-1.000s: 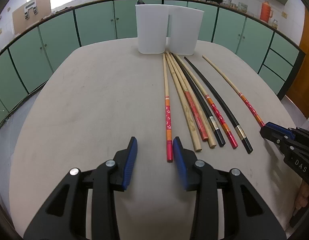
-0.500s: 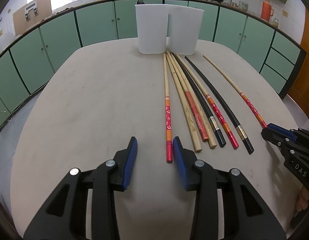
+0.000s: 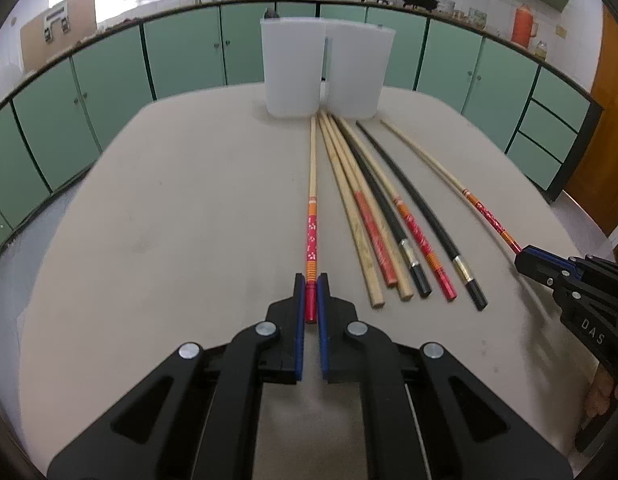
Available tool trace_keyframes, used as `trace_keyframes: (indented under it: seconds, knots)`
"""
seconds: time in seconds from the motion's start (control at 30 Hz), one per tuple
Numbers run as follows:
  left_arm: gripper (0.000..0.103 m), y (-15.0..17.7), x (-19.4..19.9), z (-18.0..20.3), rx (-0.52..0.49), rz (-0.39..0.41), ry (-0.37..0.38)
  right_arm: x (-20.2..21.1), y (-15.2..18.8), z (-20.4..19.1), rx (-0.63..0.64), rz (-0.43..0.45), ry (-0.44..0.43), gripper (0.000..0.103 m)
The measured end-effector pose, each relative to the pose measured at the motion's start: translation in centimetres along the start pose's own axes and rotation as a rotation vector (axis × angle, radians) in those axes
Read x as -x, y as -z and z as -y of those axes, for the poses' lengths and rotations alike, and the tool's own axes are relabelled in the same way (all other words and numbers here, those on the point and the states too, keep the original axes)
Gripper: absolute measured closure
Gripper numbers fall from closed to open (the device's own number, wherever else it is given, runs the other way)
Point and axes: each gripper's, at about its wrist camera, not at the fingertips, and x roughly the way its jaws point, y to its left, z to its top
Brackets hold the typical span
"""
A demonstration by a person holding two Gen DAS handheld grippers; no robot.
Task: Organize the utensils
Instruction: 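Lift both chopsticks, drop them into the white holder, open both tools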
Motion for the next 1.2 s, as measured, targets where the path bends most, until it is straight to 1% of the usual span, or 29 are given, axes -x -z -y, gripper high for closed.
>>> trace_keyframes:
  seconds: [0.13,0.27,0.4,0.57,0.7,0.8,0.9,1.1,1.2]
  knots:
    - [0.098,-1.3,2.2,-0.1,-0.015,0.057,0.0,2.0,-1.1,0.4,0.007,0.038,0.005,0.097]
    - [0.098,-3.2,5.1,-0.4,-0.021,0.133,0.006,4.3,-2.6,0.9,-0.004,0.091,-0.003,0.097]
    - [0.098,-5.2,7.5,-0.4,-0.018,0.212,0.009,6.4,-4.6,1.3,-0.016,0.155,-0.021,0.097]
    - [0.098,-7.7,9.9,-0.2,-0.016,0.305,0.019,9.0,-7.4,1.3,-0.002,0.248,-0.023,0.097]
    - [0.098,-9.9,11.5,0.1,-0.014,0.369,0.035,10.5,-10.3,1.4,0.0,0.302,-0.056,0.097]
    - [0.098,-11.6,12.2,0.4,-0.018,0.402,0.051,11.0,-12.3,1.5,0.008,0.318,-0.075,0.097]
    - [0.098,-12.9,12.2,0.6,-0.016,0.417,0.068,11.3,-14.3,1.3,0.031,0.327,-0.094,0.097]
    - [0.098,-15.2,12.4,0.2,0.003,0.442,0.095,11.3,-17.8,1.2,0.052,0.319,-0.152,0.097]
    - [0.098,-16.7,13.1,0.0,0.008,0.476,0.099,12.0,-20.0,1.3,0.063,0.342,-0.197,0.097]
